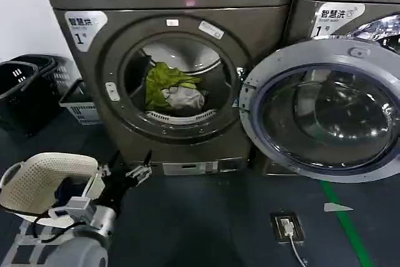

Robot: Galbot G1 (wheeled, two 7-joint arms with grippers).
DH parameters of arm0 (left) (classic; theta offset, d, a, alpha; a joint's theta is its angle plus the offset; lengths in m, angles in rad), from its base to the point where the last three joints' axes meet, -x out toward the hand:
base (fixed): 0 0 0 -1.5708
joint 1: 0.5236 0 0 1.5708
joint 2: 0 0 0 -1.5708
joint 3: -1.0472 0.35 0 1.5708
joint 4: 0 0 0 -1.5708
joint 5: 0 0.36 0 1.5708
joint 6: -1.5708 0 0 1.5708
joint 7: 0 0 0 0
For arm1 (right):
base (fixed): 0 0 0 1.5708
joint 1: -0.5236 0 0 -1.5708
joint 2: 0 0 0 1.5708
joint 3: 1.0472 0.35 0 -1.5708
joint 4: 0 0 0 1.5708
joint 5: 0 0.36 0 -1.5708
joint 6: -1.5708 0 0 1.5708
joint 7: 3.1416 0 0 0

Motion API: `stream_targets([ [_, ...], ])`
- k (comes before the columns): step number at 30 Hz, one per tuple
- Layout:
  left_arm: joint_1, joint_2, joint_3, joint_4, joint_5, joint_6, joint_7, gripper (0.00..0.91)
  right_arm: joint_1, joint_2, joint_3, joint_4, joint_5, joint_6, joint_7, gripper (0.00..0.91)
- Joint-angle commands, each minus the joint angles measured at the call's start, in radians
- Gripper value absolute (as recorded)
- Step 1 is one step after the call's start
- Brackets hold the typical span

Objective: Grasp the clothes from the dryer.

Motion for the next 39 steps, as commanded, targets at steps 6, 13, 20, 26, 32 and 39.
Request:
stream_targets([
  [6,0.003,0.004,-0.02,-0.012,-0.009,0.001,0.0,0.907,0.006,-0.001,-0.012,-0.002,0.001,-0.001,-0.001,0.907],
  [13,0.007,0.008,-0.038,-0.024,-0.023,0.004,0.0,0.907,0.012,-0.006,-0.02,0.001,0.0,-0.001,-0.004,0.907],
  [20,0.004,0.01,-0.039,-0.024,-0.025,0.005,0.0,0.907,0.007,-0.006,-0.016,-0.005,0.004,0.046,-0.008,0.907],
  [26,0.006,0.007,-0.039,-0.029,-0.024,0.004,0.0,0.907,0.008,-0.006,-0.009,-0.011,0.005,0.053,-0.028,0.907],
  [32,0.006,0.006,-0.039,-0.028,-0.024,0.005,0.001,0.907,0.009,-0.002,-0.012,-0.022,0.002,0.079,-0.036,0.907],
  [39,0.002,0.01,-0.037,-0.02,-0.023,0.005,0.001,0.907,0.009,-0.002,-0.017,-0.027,-0.001,0.094,-0.04,0.907],
])
